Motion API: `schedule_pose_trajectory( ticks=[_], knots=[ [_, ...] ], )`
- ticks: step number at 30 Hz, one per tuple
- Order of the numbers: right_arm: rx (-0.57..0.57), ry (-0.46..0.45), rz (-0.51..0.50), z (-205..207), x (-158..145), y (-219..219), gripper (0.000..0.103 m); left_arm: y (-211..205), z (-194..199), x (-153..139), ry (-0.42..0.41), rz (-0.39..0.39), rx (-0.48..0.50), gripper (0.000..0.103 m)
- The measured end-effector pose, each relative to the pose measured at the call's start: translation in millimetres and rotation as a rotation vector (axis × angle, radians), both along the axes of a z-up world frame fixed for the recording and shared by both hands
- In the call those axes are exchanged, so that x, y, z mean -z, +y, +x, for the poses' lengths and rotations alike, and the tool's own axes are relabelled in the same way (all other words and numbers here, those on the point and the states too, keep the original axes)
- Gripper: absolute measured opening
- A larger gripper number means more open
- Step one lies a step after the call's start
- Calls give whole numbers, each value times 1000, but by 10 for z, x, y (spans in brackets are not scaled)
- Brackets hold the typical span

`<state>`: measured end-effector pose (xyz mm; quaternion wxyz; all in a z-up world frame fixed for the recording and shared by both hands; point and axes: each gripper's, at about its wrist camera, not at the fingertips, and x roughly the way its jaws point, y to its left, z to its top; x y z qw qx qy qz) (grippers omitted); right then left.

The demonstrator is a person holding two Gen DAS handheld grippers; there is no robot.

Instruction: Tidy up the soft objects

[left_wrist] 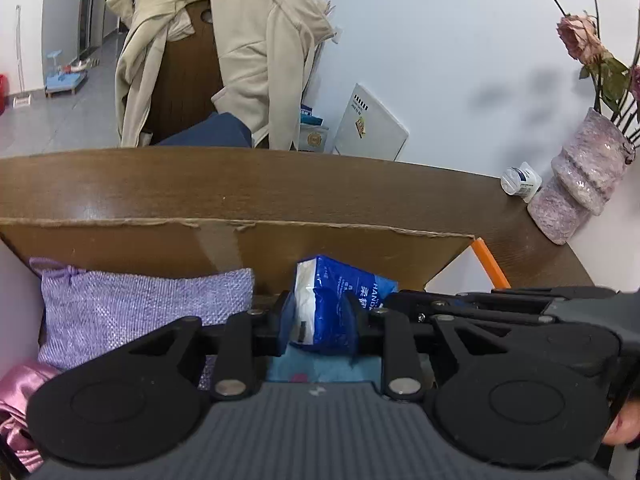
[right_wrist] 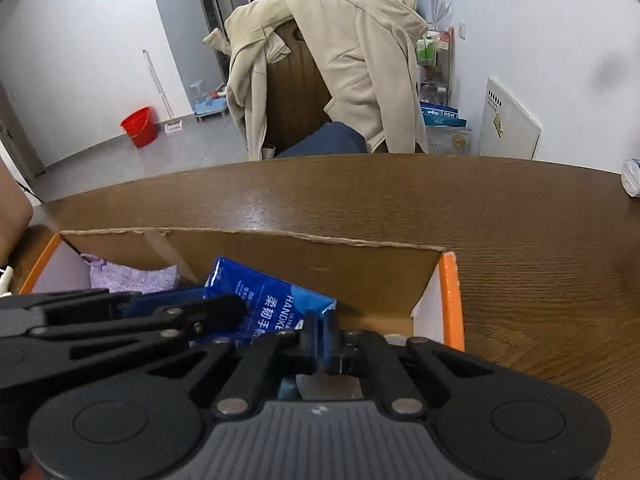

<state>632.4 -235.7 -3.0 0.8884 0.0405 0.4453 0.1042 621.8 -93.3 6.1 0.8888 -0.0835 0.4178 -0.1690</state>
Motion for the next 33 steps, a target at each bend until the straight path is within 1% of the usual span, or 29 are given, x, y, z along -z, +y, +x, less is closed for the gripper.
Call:
schedule_pose_trajectory(
  ticks=[1, 2, 4, 5, 6, 7, 8, 9, 11, 12, 13, 14, 15, 18, 20, 21, 22, 23, 25, 27, 30, 32, 33],
  knots=[
    [3, -3, -2, -10, 1, 10, 1, 20, -3, 1, 2, -12, -5, 29],
    [8, -11, -5, -30, 0, 10, 3, 49, -3, 4, 3, -22, -20, 38],
    [14, -42, -12, -105, -41, 6, 6, 109, -35, -51, 6, -18, -73, 50],
    [14, -67, -7, -166, -77, -8, 12, 139, -94, -113, 3, -10, -84, 50],
    [10, -91, -11, -208, -117, -14, 21, 158, -163, -190, -11, 1, -83, 51],
    [7, -114, -25, -288, -174, -8, 27, 177, -258, -292, -37, 10, -78, 52],
    [9, -133, -35, -371, -244, -12, 36, 205, -346, -395, -62, 15, -78, 56],
    [13, -154, -35, -471, -330, -16, 39, 240, -446, -506, -84, 14, -80, 58],
    [1, -185, -24, -642, -503, -49, 41, 323, -685, -754, -135, 7, -75, 66],
    [-6, -204, -22, -756, -592, -65, 45, 359, -818, -874, -164, 13, -69, 68],
    [-11, -226, -21, -885, -683, -75, 49, 403, -987, -988, -202, 26, -66, 72],
    [-12, -250, -18, -1021, -762, -95, 57, 440, -1159, -1093, -243, 42, -64, 75],
    [-18, -276, -9, -1187, -835, -114, 62, 480, -1337, -1178, -282, 58, -63, 76],
    [-43, -323, 6, -1654, -982, -161, 66, 635, -1888, -1373, -376, 70, -52, 81],
    [-54, -357, 18, -1993, -1065, -192, 67, 757, -2256, -1413, -419, 69, -63, 83],
    [-55, -370, 27, -2125, -1090, -210, 70, 814, -2414, -1409, -435, 74, -72, 83],
    [-55, -384, 39, -2283, -1119, -230, 72, 866, -2570, -1399, -448, 79, -81, 84],
    [-50, -399, 50, -2443, -1144, -252, 74, 915, -2720, -1384, -456, 83, -94, 86],
    [-45, -426, 68, -2730, -1158, -271, 78, 997, -2983, -1337, -476, 87, -114, 87],
    [-33, -445, 80, -3029, -1150, -288, 82, 1070, -3242, -1267, -484, 91, -137, 89],
    [-20, -468, 87, -3458, -1098, -290, 83, 1194, -3676, -1143, -506, 100, -159, 94],
    [-5, -496, 91, -3762, -1044, -272, 86, 1297, -4030, -1036, -544, 80, -186, 99],
    [5, -509, 93, -3906, -1003, -272, 87, 1360, -4178, -977, -550, 61, -205, 99]
  ],
)
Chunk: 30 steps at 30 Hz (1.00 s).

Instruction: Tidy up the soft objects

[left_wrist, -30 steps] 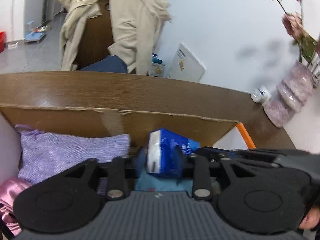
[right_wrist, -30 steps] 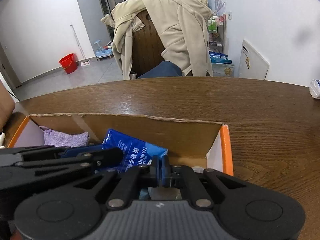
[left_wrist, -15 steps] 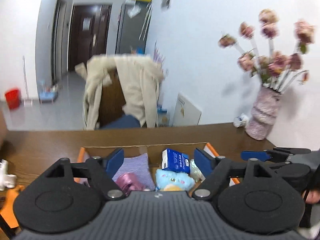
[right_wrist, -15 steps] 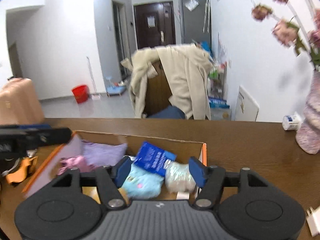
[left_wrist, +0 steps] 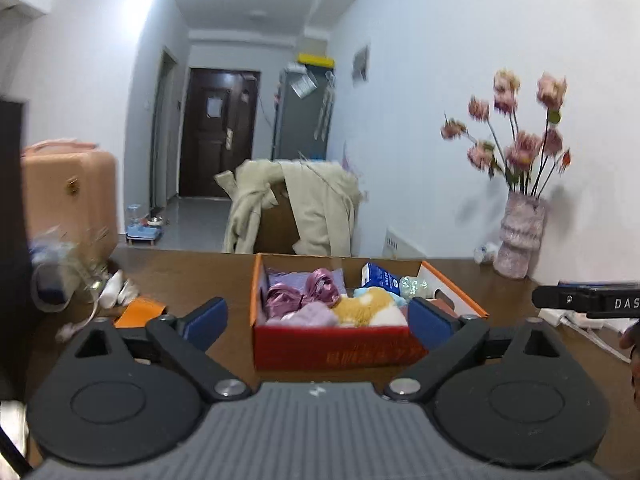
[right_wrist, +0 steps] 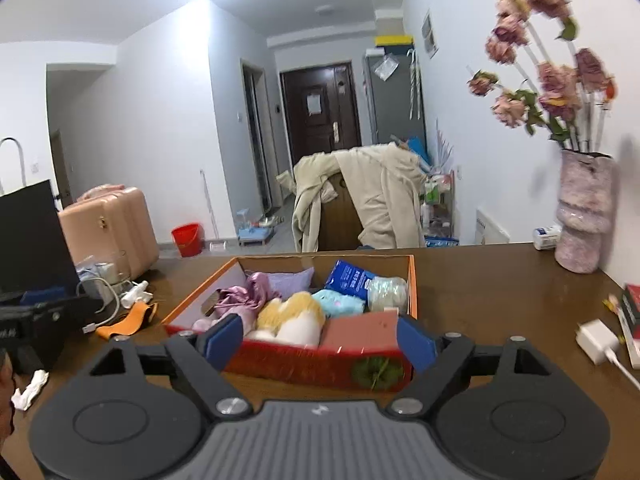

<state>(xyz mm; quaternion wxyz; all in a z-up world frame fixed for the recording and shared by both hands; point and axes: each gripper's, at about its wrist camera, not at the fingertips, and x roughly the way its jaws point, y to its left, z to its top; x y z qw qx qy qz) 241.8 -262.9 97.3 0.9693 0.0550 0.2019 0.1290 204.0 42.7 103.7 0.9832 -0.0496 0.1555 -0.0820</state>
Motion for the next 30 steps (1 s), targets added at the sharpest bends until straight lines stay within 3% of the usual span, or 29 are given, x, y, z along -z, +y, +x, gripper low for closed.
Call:
schedule_pose_trajectory(
  ticks=[3, 15, 23, 27, 30],
  knots=[
    [24, -28, 5, -371, 129, 64, 90, 126, -333, 139, 1, -41, -32, 100],
    [32, -43, 0, -1385, 494, 362, 91, 130, -1255, 235, -98, 32, -62, 103],
    [-8, -121, -59, -1815, 558, 557, 94, 104, -1479, 371, -127, 37, -92, 103],
    [63, -157, -44, -1909, 641, 562, 95, 152, -1554, 435, -118, 15, -140, 103],
    [101, -148, -35, -1988, 727, 548, 95, 169, -1660, 485, -141, 46, -154, 103]
  ],
)
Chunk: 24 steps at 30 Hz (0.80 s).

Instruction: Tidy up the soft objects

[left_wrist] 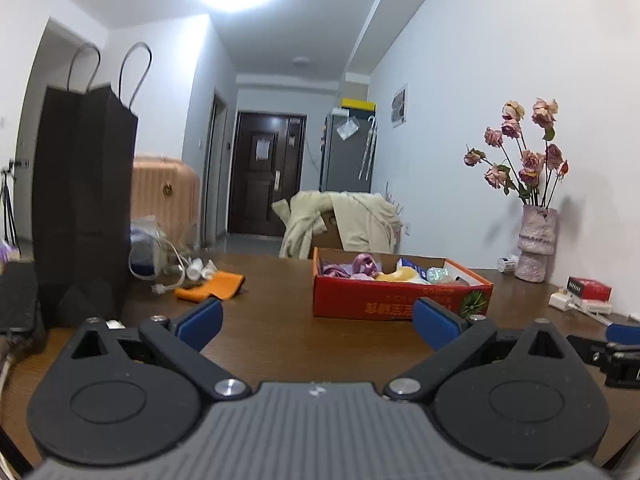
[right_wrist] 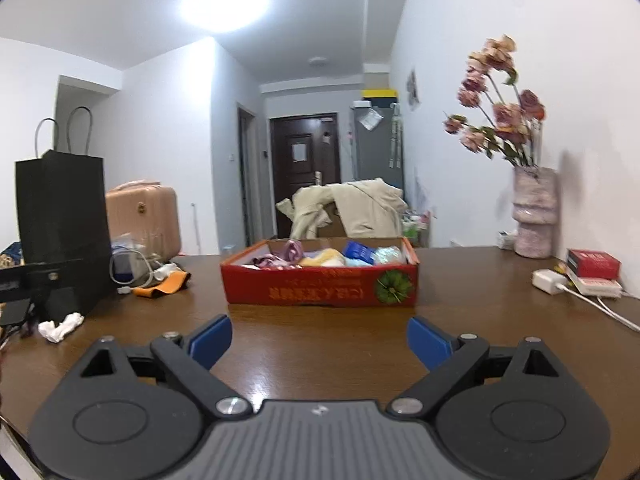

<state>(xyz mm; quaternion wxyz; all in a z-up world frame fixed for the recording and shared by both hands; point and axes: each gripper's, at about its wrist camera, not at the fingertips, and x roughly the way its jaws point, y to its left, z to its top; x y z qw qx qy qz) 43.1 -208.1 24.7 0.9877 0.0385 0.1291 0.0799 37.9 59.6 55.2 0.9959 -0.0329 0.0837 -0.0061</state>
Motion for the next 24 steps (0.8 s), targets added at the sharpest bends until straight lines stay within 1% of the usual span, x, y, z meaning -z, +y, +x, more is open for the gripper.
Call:
schedule_pose_trajectory(
  ticks=[2, 3, 5, 8, 11, 16, 24],
  knots=[
    [1, 2, -5, -52, 41, 5, 95, -11, -78, 34, -21, 29, -11, 103],
    [2, 9, -10, -79, 59, 12, 95, -11, -116, 50, -28, 29, -9, 103],
    [-6, 10, -23, -149, 87, 38, 95, -12, -180, 75, -26, 14, 5, 103],
    [-14, 11, -8, -261, 103, 49, 95, -37, -254, 124, -1, -4, 54, 103],
    [-17, 2, 5, -350, 131, 33, 98, -120, -294, 153, 10, 8, 77, 103],
    [-5, 7, 14, -347, 145, 12, 99, -190, -315, 165, -1, 26, 96, 103],
    [-12, 8, 18, -345, 153, 9, 102, -186, -328, 154, -9, 35, 88, 103]
  ],
)
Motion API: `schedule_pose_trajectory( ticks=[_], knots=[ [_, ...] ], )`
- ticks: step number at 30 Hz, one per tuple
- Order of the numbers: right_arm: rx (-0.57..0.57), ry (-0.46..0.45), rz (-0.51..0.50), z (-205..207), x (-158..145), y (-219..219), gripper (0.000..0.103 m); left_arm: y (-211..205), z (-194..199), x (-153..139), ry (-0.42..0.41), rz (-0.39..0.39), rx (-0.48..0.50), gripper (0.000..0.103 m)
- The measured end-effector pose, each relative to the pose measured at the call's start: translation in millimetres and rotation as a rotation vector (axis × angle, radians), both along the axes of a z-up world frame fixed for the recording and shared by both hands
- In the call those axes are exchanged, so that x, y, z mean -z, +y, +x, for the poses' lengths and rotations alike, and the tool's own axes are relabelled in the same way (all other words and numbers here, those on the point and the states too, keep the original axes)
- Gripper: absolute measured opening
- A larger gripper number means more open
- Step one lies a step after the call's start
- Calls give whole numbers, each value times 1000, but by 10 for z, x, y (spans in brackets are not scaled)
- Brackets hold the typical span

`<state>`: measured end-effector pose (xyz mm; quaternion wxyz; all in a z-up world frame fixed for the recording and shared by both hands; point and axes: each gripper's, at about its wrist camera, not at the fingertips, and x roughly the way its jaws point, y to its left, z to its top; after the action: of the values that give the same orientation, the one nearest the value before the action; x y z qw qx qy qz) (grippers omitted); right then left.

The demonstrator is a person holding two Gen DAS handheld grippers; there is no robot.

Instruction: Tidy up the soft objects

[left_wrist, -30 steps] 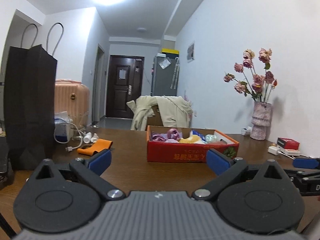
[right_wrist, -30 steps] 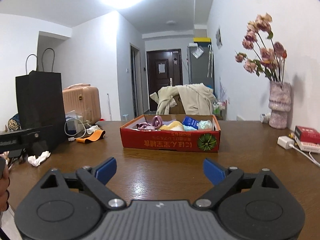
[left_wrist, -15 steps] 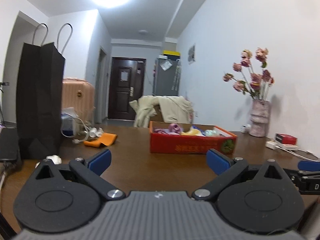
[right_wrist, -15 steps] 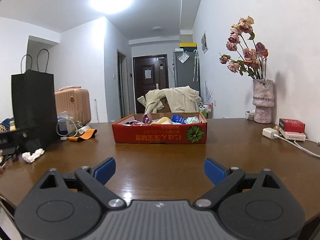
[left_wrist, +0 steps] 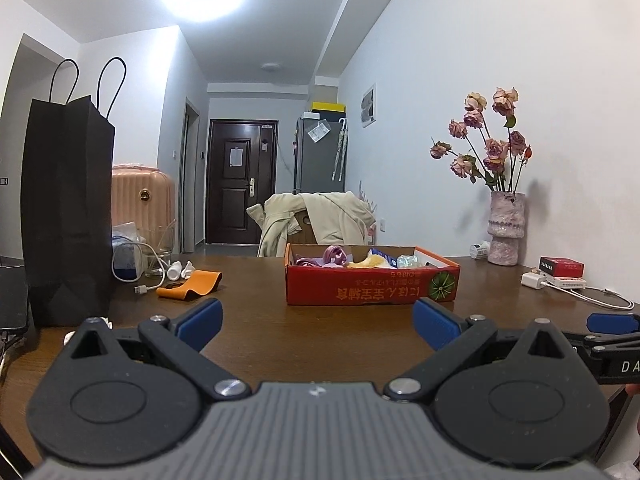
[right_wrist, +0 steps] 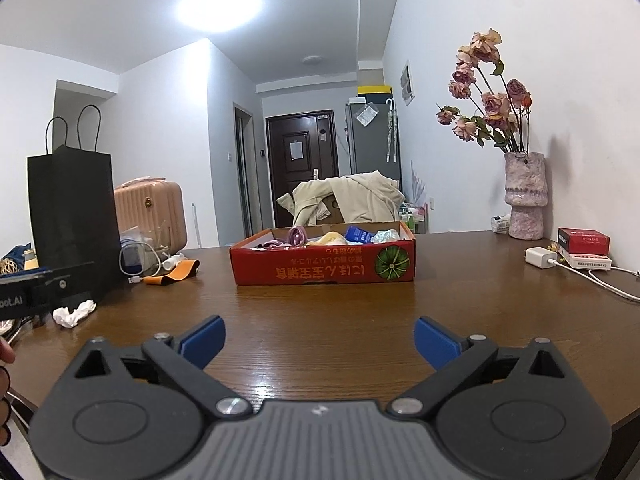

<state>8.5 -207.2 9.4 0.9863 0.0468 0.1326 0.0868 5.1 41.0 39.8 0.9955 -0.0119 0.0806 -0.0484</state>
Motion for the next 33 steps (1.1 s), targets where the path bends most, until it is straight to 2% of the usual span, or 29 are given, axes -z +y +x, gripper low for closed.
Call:
schedule_pose_trajectory(
  ticks=[33],
  knots=[
    [31, 29, 20, 43, 19, -47, 102, -22, 0, -2, -7, 20, 26, 103]
  ],
)
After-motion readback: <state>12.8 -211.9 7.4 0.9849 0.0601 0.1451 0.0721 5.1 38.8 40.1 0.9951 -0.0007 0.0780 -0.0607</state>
